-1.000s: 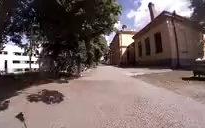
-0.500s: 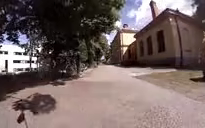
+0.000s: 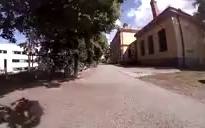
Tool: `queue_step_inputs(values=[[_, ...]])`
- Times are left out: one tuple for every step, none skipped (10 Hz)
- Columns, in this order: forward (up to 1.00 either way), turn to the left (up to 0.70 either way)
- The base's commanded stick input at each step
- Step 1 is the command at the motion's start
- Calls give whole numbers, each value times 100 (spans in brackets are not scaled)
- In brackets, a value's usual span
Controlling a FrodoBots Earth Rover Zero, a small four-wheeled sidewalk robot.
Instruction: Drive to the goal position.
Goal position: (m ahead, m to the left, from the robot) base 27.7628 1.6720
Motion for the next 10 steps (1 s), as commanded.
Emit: queue_step_inputs(values=[[85, 0], [85, 0], [85, 0], [85, 0], [85, 0], [85, 0], [85, 0], [85, 0], [85, 0], [85, 0]])
